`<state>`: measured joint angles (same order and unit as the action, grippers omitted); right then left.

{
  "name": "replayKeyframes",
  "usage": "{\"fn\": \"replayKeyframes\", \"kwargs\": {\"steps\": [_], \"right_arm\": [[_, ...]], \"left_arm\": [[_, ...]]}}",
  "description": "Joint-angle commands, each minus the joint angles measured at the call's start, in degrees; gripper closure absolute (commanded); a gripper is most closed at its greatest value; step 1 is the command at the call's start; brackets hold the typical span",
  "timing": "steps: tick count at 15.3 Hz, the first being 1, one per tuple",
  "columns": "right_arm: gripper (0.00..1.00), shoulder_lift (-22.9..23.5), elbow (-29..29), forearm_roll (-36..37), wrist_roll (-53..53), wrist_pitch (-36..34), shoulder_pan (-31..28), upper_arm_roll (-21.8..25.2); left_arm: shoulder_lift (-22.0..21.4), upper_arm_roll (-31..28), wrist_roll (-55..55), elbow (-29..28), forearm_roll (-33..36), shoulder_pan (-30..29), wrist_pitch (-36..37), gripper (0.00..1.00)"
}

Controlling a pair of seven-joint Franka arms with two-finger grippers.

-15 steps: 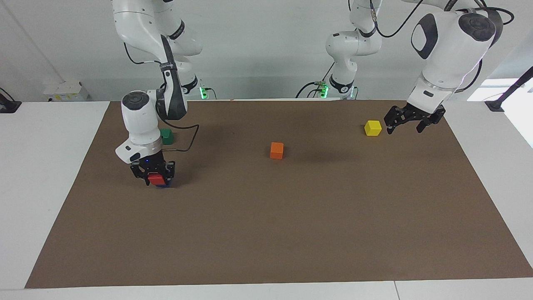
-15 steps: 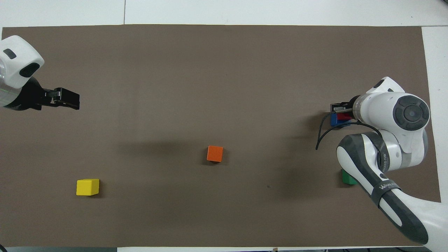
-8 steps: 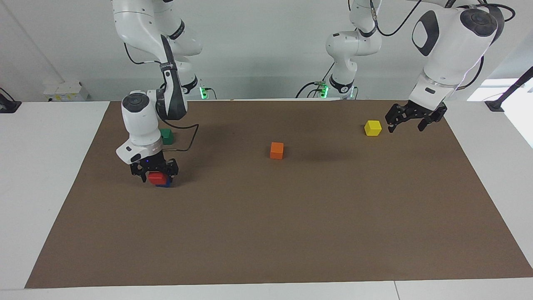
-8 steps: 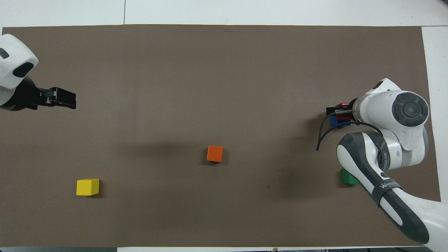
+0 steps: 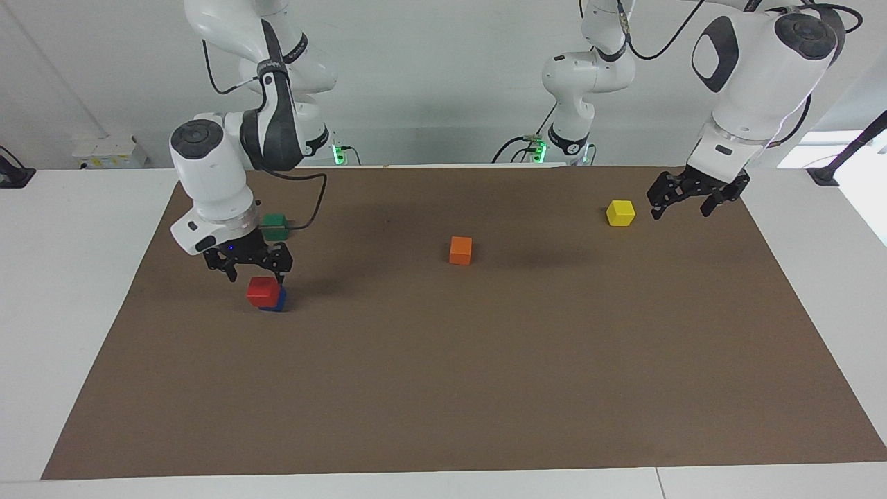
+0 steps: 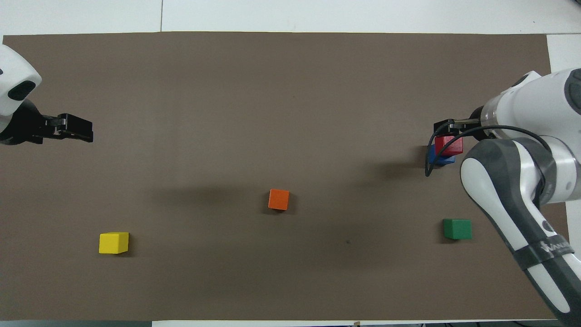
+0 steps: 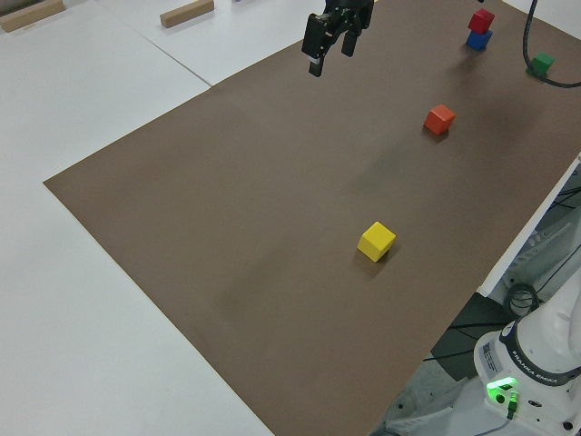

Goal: Transfer red block to right arm and stack on blue block
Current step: 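Open the right gripper and draw it back from the stack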

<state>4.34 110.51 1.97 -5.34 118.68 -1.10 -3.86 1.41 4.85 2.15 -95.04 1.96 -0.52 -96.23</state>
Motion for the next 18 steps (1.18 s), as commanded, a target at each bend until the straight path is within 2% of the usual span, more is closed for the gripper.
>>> {"fn": "replayKeyframes", "kwargs": {"steps": [1, 5, 10, 13, 15, 18], "right_arm": [[0.00, -2.8, -3.4, -3.1, 3.7, -7.4, -1.1, -0.3], [0.00, -5.6, -10.8, -3.1, 8.4, -20.0, -1.4, 0.3], [0.00, -6.3, -18.4, -3.0, 8.7, -33.8, -4.0, 1.0], [0.00, -7.7, -18.3, -2.8, 8.4, -33.3, -2.3, 5.0], [0.00, -7.2, -18.7, -2.3, 8.5, -32.6, 2.3, 10.2], [0.00, -5.4, -21.8, -2.3, 8.9, -32.4, 2.2, 11.2]], "left_arm": [[-1.1, 0.0, -0.3, -0.5, -0.1, -0.3, 0.9, 0.00], [-1.1, 0.0, -0.3, -0.5, -0.1, -0.2, 0.9, 0.00], [-1.1, 0.0, -0.3, -0.5, -0.1, -0.3, 0.9, 0.00], [-1.1, 0.0, -0.3, -0.5, -0.1, -0.2, 0.9, 0.00], [-1.1, 0.0, -0.3, -0.5, -0.1, -0.3, 0.9, 0.00], [-1.1, 0.0, -0.3, -0.5, -0.1, -0.2, 0.9, 0.00]]}}
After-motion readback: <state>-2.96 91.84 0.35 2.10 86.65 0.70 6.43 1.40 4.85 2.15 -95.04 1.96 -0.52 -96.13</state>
